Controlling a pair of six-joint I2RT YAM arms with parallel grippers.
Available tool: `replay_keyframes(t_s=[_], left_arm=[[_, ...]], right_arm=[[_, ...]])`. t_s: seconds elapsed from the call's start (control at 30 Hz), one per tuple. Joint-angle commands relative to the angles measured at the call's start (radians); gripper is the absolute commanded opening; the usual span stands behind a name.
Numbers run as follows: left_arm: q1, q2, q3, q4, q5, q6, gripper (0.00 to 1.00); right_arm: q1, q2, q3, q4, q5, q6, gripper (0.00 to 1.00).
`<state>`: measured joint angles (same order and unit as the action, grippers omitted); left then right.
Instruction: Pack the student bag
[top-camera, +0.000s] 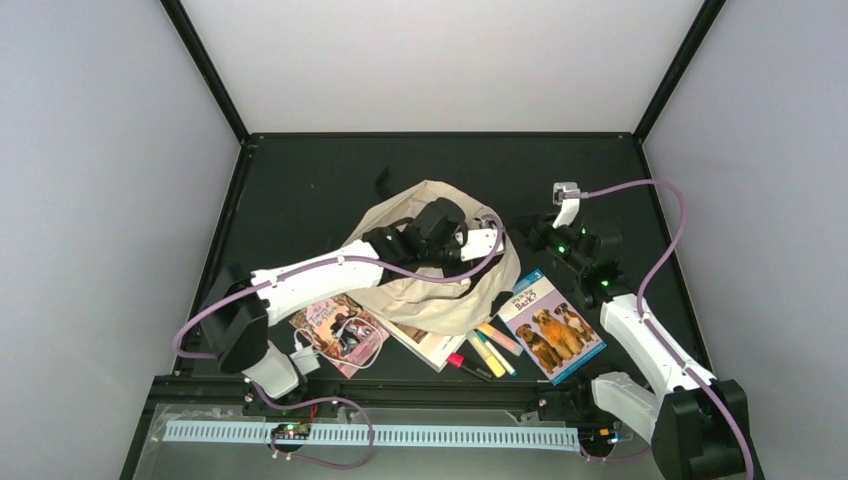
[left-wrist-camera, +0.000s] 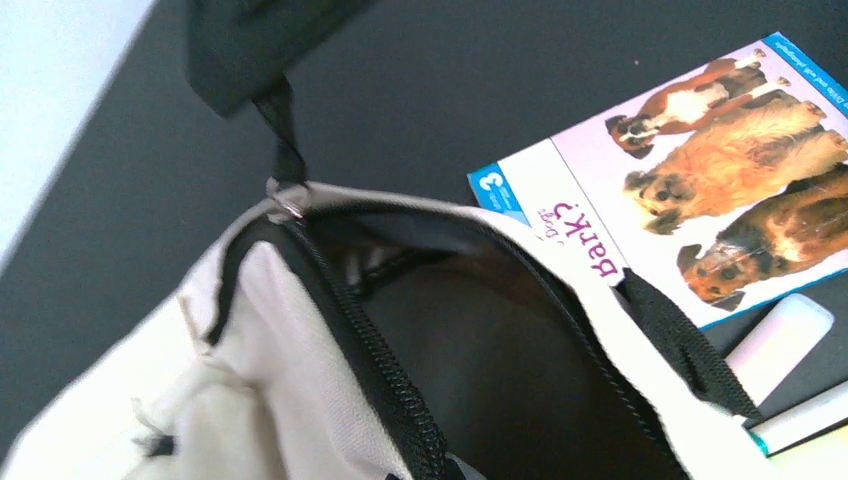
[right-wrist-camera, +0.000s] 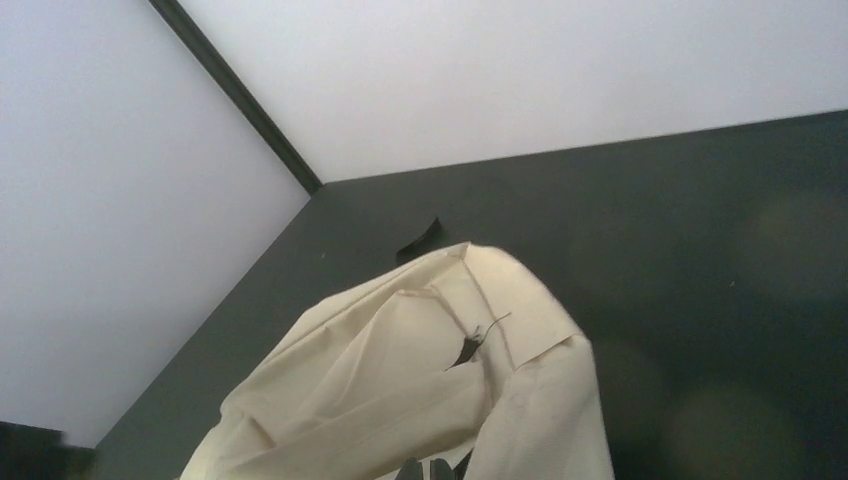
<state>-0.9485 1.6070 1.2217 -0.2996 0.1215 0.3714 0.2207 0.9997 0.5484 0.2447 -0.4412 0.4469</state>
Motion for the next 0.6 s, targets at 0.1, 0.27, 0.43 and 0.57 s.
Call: replay_keyframes(t_s=[0.1, 0.27, 0.43, 0.57], left_arm=[[0.008, -0.171, 0.199, -0.242, 0.038, 0.457, 0.01], [0.010, -0.313, 0.149, -0.327, 0.100, 0.664, 0.02], [0.011, -0.402, 0.126, -0.331, 0.062, 0.666, 0.02], [0.011, -0.445, 0.126, -0.313, 0.012, 0.652, 0.02]], right_arm=[[-0.055, 0.118, 0.124, 0.138, 0.039, -0.002, 0.01], [-0.065, 0.220, 0.214, 0.172, 0.069, -0.026, 0.01], [-0.077, 0.312, 0.290, 0.172, 0.100, -0.045, 0.01], [-0.083, 0.394, 0.349, 0.162, 0.119, -0.067, 0.01]])
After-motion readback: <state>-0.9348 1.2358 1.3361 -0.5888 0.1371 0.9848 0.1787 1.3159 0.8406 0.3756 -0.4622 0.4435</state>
